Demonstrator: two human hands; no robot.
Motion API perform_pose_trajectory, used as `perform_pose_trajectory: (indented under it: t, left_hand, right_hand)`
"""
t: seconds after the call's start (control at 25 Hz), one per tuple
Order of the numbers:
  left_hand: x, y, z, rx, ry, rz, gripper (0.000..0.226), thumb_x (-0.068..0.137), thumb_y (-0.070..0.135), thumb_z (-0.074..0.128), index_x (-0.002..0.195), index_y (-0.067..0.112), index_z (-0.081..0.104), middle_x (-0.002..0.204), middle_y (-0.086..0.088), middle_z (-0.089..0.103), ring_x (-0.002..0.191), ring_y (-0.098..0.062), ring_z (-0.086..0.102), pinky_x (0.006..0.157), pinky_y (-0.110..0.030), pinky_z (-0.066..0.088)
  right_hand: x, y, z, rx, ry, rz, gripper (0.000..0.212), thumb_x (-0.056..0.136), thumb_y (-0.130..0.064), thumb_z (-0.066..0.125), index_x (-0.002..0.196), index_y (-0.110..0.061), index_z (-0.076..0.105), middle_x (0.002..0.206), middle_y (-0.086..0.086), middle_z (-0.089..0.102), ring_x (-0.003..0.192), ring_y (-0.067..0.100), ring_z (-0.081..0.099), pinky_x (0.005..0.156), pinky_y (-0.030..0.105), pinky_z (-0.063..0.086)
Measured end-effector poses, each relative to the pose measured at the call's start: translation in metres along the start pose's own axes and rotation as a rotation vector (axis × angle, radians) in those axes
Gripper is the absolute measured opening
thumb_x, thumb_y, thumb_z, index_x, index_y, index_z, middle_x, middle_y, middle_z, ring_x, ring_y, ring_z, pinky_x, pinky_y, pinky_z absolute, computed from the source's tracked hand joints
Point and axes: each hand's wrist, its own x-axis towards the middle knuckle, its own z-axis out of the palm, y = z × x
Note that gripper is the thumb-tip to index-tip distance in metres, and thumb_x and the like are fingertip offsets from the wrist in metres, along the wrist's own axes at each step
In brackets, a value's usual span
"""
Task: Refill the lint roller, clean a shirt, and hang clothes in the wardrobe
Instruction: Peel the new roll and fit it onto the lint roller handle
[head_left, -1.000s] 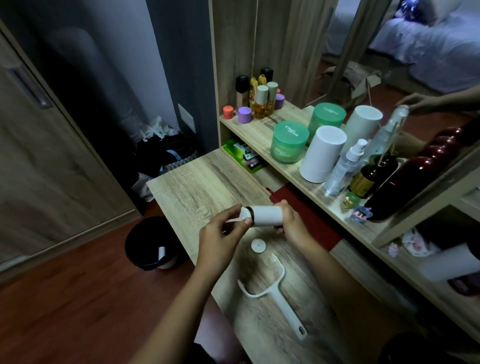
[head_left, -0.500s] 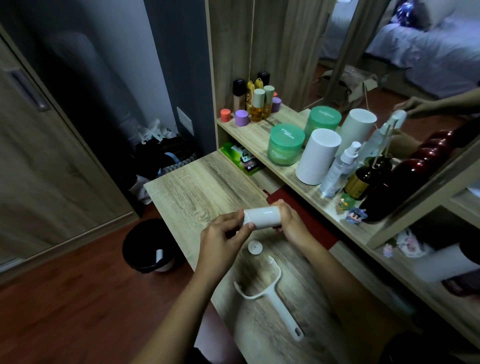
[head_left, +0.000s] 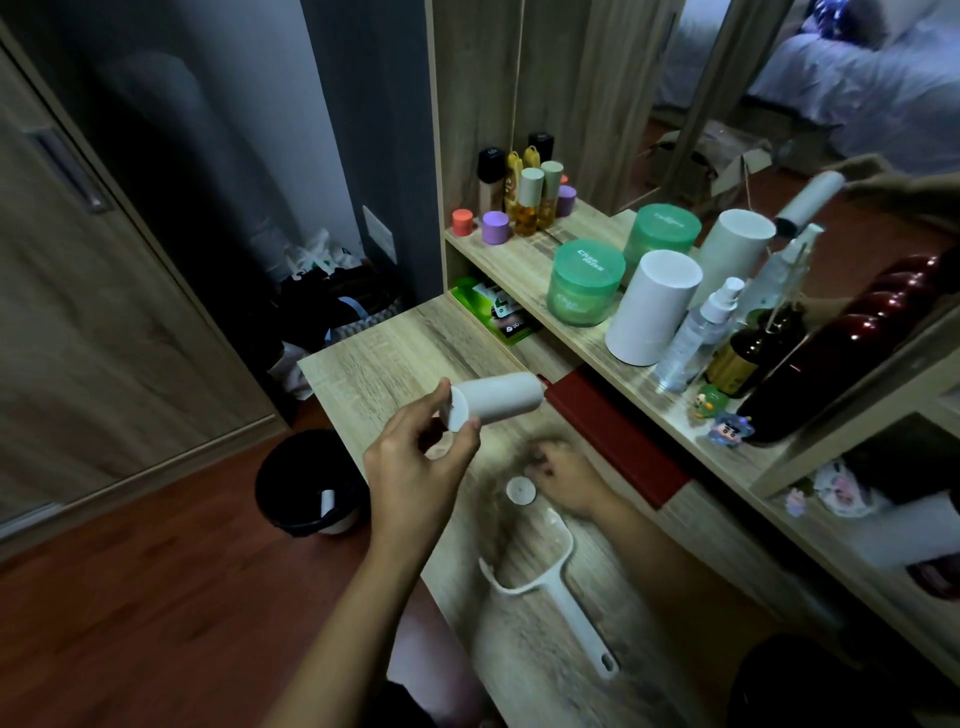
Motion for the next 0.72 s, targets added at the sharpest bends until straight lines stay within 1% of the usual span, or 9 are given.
perform_pose_trajectory:
  t: [0.08, 0.12, 0.24, 0.36, 0.48, 0.52, 0.6, 0.68, 0.72]
  left_hand:
    - [0.002, 0.002, -0.004, -0.005, 0.005, -0.002, 0.045, 0.074, 0.028, 0.072, 0.118, 0.018, 0.065, 0.101, 0.013, 0.065, 0.089, 0.001, 0.065, 0.079, -0.007, 0.048]
    - [0.003, 0.003, -0.006, -0.001, 0.006, 0.0, 0.046, 0.074, 0.03, 0.071, 0.118, 0.019, 0.064, 0.101, 0.015, 0.065, 0.089, 0.001, 0.064, 0.08, -0.009, 0.048]
    - [0.003, 0.001, -0.009, 0.005, 0.014, 0.01, 0.047, 0.074, 0.03, 0.07, 0.119, 0.019, 0.064, 0.098, 0.019, 0.062, 0.088, 0.003, 0.064, 0.078, -0.006, 0.047]
    - [0.003, -0.002, -0.01, 0.02, 0.023, 0.014, 0.045, 0.075, 0.027, 0.073, 0.119, 0.019, 0.065, 0.096, 0.02, 0.062, 0.086, 0.003, 0.063, 0.076, -0.006, 0.047]
    - [0.004, -0.002, -0.01, 0.026, 0.023, 0.002, 0.044, 0.076, 0.022, 0.076, 0.118, 0.017, 0.065, 0.096, 0.019, 0.063, 0.085, 0.003, 0.064, 0.076, -0.006, 0.047]
    - [0.004, -0.002, -0.01, 0.03, 0.016, -0.006, 0.044, 0.077, 0.021, 0.076, 0.118, 0.017, 0.065, 0.095, 0.022, 0.062, 0.084, 0.005, 0.063, 0.075, -0.004, 0.046]
    - [0.005, -0.001, -0.01, 0.03, 0.012, -0.005, 0.043, 0.077, 0.019, 0.076, 0.118, 0.016, 0.065, 0.094, 0.024, 0.06, 0.082, 0.01, 0.061, 0.073, -0.001, 0.043]
    - [0.007, -0.001, -0.012, 0.031, 0.037, -0.021, 0.04, 0.077, 0.017, 0.075, 0.116, 0.015, 0.066, 0.096, 0.02, 0.063, 0.08, 0.011, 0.061, 0.07, 0.001, 0.041]
    - [0.008, -0.003, -0.015, 0.034, 0.057, -0.055, 0.038, 0.077, 0.016, 0.075, 0.114, 0.015, 0.068, 0.098, 0.015, 0.065, 0.077, 0.008, 0.06, 0.068, 0.001, 0.04]
  right_hand:
    - [0.004, 0.008, 0.015, -0.272, -0.126, -0.027, 0.05, 0.085, -0.028, 0.061, 0.132, -0.018, 0.048, 0.135, 0.017, 0.046, 0.122, 0.032, 0.046, 0.101, 0.038, 0.042]
    - [0.004, 0.006, 0.019, -0.354, -0.139, -0.043, 0.051, 0.083, -0.03, 0.063, 0.131, -0.02, 0.049, 0.137, 0.017, 0.043, 0.123, 0.033, 0.045, 0.101, 0.037, 0.042]
    - [0.01, 0.003, 0.024, -0.477, -0.079, -0.11, 0.036, 0.085, -0.023, 0.059, 0.121, -0.018, 0.059, 0.129, 0.016, 0.049, 0.112, 0.033, 0.053, 0.091, 0.033, 0.045]
    - [0.01, -0.006, 0.026, -0.591, -0.029, -0.128, 0.026, 0.089, -0.013, 0.049, 0.111, -0.01, 0.063, 0.119, 0.015, 0.056, 0.105, 0.033, 0.057, 0.082, 0.034, 0.048]
    - [0.006, -0.008, 0.028, -0.652, -0.003, -0.141, 0.03, 0.093, -0.025, 0.047, 0.111, -0.007, 0.062, 0.116, 0.016, 0.056, 0.103, 0.033, 0.058, 0.08, 0.036, 0.048]
    - [0.005, -0.009, 0.028, -0.605, -0.007, -0.134, 0.033, 0.094, -0.029, 0.046, 0.109, -0.006, 0.063, 0.114, 0.016, 0.057, 0.101, 0.033, 0.058, 0.08, 0.035, 0.047]
    - [0.002, -0.014, 0.024, -0.389, -0.016, -0.098, 0.037, 0.096, -0.031, 0.042, 0.109, -0.003, 0.062, 0.115, 0.02, 0.057, 0.101, 0.033, 0.057, 0.082, 0.035, 0.045]
    - [-0.004, -0.023, 0.016, -0.165, 0.06, -0.106, 0.035, 0.097, -0.027, 0.043, 0.115, -0.003, 0.061, 0.116, 0.02, 0.056, 0.104, 0.033, 0.055, 0.084, 0.032, 0.041]
    - [-0.008, -0.026, 0.011, -0.068, 0.137, -0.117, 0.031, 0.096, -0.023, 0.046, 0.116, -0.004, 0.061, 0.111, 0.017, 0.057, 0.099, 0.03, 0.056, 0.079, 0.028, 0.04]
